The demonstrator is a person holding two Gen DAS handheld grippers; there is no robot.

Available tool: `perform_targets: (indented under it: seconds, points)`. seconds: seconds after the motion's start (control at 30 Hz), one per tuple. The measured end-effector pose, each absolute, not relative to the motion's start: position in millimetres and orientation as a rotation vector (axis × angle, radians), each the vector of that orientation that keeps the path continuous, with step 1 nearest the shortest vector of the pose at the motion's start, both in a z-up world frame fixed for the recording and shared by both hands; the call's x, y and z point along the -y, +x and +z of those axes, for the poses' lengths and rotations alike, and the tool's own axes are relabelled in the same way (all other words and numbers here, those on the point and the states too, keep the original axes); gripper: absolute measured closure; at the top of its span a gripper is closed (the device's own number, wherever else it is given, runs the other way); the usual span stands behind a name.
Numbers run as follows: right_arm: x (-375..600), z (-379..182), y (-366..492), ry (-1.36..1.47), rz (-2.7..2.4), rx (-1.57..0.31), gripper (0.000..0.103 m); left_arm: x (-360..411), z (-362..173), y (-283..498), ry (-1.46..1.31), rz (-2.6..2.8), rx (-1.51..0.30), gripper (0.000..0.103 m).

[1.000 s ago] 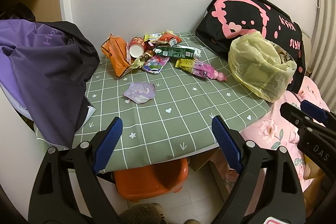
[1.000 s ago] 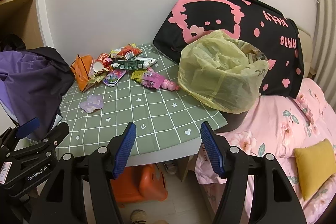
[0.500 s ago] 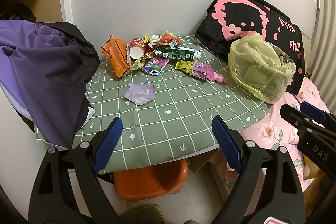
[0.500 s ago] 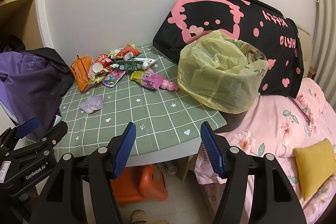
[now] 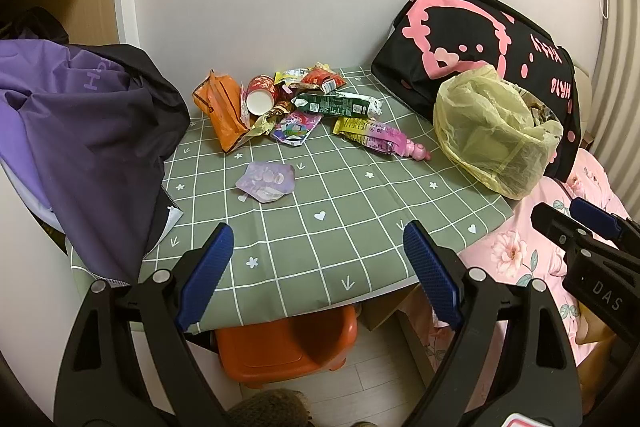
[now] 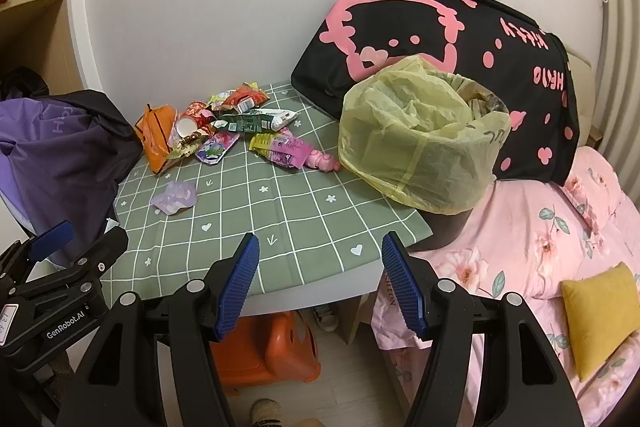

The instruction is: Collect trash

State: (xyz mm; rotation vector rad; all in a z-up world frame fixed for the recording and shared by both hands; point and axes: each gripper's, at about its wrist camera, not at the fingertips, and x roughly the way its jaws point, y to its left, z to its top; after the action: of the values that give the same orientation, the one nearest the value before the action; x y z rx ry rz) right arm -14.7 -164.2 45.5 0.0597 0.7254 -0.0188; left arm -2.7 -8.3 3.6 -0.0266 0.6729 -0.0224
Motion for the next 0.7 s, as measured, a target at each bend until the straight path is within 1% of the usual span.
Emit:
perform_targets:
  seconds: [0.7]
  points:
    - [163.5,42.8,-16.8,0.064,-0.016,-0.726,0.043,8.9,3.5,-2.7,-0.027,-0.024,-0.674,0.020]
